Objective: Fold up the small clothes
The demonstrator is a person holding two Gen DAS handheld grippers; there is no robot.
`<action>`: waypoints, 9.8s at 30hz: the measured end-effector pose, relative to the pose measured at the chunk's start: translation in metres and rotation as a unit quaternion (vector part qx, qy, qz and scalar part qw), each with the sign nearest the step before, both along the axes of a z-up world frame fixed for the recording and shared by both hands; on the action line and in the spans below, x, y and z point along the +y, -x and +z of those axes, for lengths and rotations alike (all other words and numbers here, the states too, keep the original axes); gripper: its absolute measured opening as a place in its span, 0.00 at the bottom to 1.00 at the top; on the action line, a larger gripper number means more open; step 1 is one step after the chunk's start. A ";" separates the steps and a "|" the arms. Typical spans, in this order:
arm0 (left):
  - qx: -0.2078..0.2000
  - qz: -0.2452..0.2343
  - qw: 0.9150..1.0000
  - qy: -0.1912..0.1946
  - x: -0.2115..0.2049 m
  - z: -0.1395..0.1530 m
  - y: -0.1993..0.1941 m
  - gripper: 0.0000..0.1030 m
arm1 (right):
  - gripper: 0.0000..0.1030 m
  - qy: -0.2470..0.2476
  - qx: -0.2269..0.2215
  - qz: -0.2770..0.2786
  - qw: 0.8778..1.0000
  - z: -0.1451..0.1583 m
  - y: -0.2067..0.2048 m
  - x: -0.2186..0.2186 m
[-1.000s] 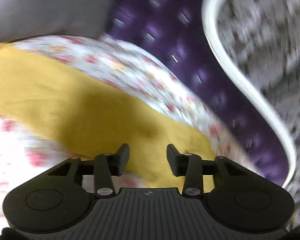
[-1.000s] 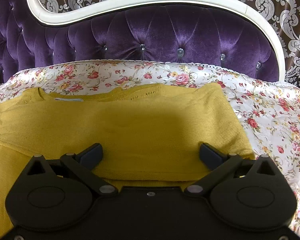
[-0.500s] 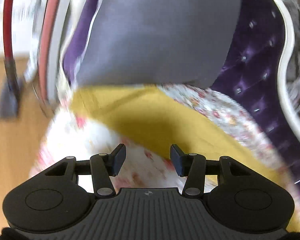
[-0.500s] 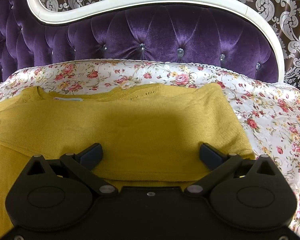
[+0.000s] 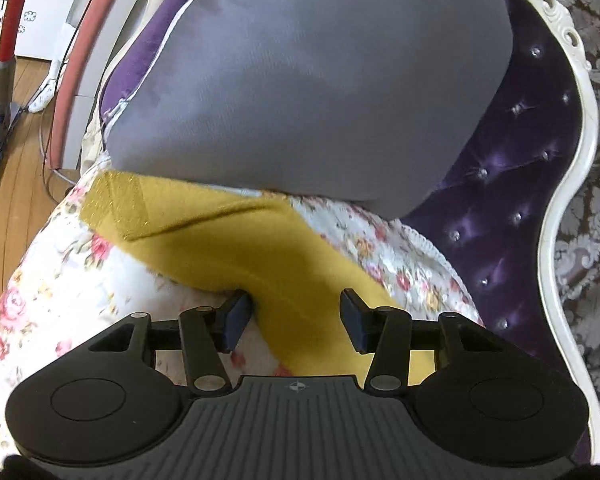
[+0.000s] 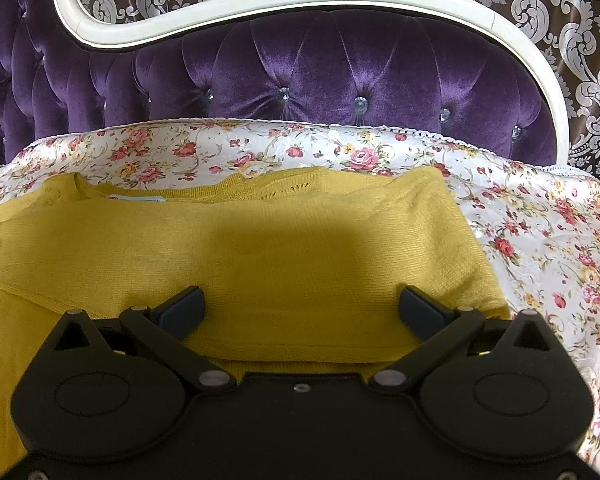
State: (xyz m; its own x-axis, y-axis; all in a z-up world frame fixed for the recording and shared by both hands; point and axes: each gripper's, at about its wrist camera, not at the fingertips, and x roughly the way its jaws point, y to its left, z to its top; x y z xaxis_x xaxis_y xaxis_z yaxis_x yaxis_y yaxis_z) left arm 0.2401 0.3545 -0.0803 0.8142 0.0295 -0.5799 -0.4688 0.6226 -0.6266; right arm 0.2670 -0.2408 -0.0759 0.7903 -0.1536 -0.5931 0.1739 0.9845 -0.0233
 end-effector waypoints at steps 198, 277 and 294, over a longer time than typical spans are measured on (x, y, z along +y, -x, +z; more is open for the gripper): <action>0.093 -0.379 0.886 -0.251 -0.248 0.048 0.178 0.68 | 0.59 -0.188 0.037 0.053 0.980 -0.010 0.275 -0.100; 0.025 -0.312 0.938 -0.151 -0.219 0.063 0.165 0.06 | 0.55 -0.259 0.034 0.088 0.961 0.005 0.267 -0.107; 0.010 -0.310 0.949 -0.055 -0.200 0.087 0.102 0.06 | 0.09 -0.353 -0.048 0.110 0.928 0.041 0.182 -0.115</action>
State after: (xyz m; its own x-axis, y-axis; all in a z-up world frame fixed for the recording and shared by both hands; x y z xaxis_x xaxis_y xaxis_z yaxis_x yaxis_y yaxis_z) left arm 0.1382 0.1547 0.0066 0.6837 -0.3909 -0.6162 -0.0014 0.8437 -0.5368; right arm 0.0853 -0.3560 -0.0349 0.8109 0.4181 -0.4096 -0.0654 0.7602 0.6464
